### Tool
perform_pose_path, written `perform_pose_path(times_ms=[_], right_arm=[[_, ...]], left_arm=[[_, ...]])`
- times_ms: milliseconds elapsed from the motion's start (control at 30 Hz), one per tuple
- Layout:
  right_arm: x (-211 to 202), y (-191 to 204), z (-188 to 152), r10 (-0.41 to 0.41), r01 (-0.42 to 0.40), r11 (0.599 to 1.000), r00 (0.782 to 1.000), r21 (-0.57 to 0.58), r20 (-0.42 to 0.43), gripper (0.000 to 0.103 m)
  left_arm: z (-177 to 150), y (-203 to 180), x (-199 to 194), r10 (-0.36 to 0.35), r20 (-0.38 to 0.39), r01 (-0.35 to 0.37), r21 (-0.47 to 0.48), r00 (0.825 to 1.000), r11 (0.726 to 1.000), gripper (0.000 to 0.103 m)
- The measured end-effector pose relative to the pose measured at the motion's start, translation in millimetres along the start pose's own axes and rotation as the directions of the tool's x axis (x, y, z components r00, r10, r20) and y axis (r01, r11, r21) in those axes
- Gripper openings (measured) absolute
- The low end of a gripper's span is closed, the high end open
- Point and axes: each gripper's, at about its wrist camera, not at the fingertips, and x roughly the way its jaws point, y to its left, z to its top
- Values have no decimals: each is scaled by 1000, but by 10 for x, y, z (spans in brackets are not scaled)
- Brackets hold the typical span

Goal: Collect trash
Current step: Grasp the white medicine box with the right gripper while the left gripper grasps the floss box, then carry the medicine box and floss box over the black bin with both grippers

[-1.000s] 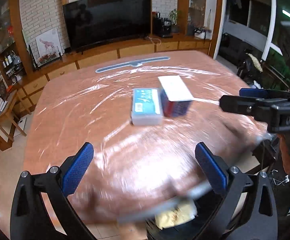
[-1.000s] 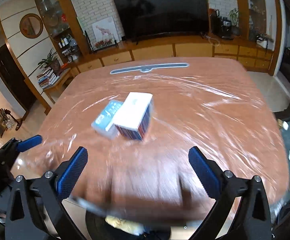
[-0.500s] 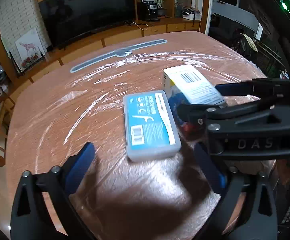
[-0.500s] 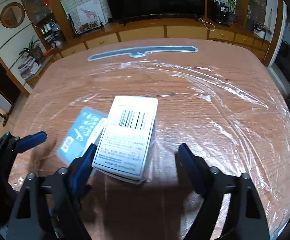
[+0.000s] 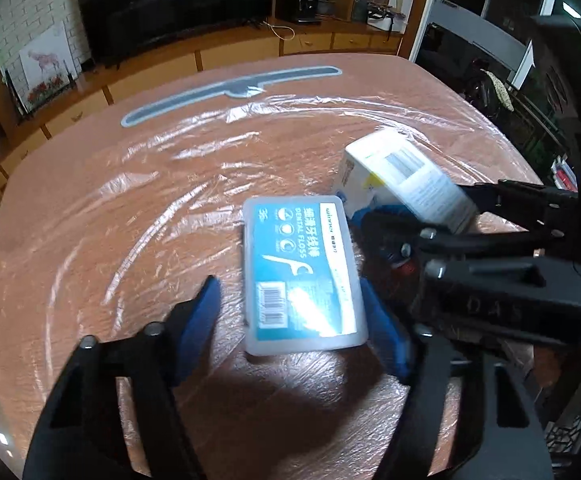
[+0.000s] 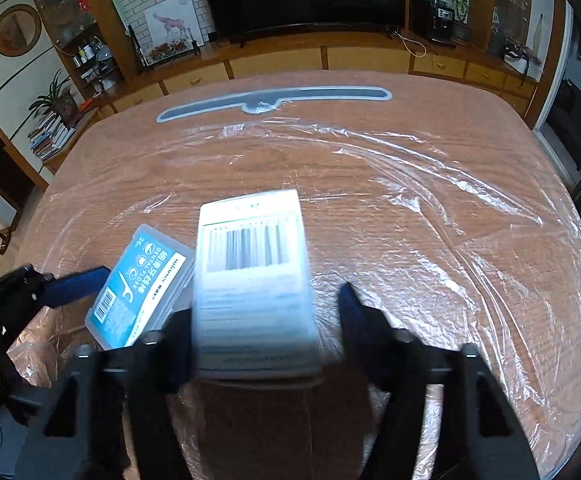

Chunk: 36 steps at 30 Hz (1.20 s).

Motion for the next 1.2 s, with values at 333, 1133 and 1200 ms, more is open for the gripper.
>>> perform_pose_path(times_ms=[333,1133,1200], right_arm=[[-73,-123,-24,60,-60,997,998,51,3,47],[-765,-197,-318,227,-230,971,972,62,56,47],[-864,-200,-408,247,-249,967,968,55,53,47]], left_arm=[[-43,47,-22,-17,5,18,-38,1000,999,56],[-400,142,-623,-7,83,18,-137,997,990,56],[-448,106,-703,-7,91,20,-139,996,990,56]])
